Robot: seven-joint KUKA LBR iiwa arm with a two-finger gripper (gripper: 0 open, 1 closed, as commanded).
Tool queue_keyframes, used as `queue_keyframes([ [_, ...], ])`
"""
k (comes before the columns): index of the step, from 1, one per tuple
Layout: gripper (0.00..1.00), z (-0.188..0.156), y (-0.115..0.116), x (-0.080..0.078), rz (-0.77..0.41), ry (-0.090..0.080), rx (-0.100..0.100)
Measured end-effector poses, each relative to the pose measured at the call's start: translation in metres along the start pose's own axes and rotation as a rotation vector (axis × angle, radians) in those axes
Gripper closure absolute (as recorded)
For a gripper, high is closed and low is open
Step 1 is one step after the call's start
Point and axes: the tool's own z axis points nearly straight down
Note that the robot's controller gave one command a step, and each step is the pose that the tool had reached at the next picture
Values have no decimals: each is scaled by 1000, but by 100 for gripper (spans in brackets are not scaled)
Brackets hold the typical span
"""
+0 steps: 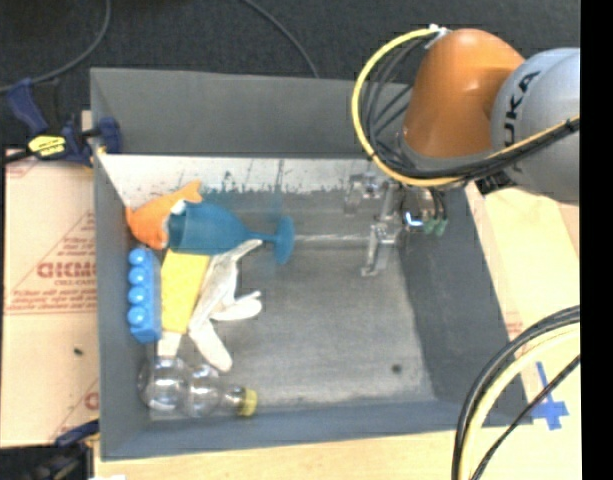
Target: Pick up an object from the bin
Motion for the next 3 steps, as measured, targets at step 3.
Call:
queue_keyframes([
  [3, 0, 57, 62, -14, -206, -8, 3],
])
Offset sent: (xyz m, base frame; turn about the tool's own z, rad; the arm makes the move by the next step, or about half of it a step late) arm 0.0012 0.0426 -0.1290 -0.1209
